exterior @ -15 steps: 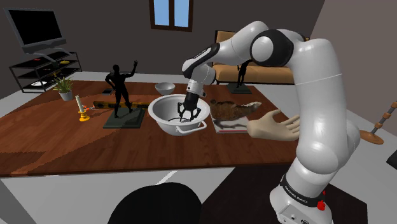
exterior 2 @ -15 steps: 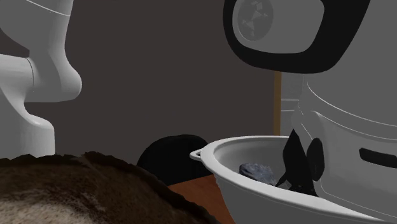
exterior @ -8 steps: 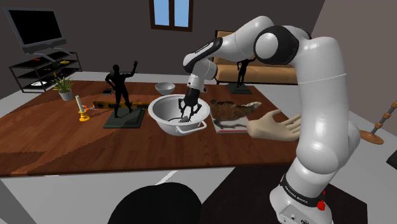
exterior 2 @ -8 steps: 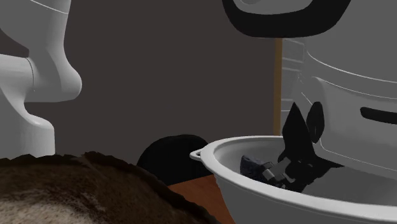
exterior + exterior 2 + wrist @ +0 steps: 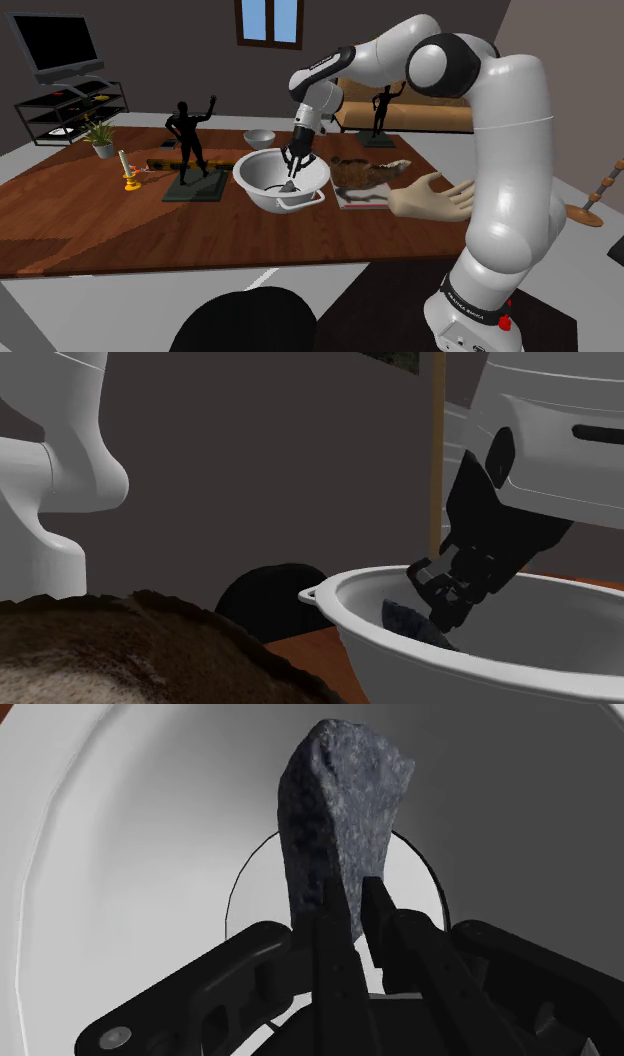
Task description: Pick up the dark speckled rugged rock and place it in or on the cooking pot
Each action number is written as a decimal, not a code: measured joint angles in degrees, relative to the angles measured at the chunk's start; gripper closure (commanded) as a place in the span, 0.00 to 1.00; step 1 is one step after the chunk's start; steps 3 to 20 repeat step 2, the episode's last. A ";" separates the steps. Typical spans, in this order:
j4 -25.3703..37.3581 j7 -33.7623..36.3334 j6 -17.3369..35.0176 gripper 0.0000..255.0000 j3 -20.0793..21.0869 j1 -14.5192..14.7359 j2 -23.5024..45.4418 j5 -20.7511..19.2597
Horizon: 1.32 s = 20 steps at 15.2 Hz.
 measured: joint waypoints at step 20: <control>0.25 0.49 -1.14 1.00 -0.02 -0.05 -0.91 -0.13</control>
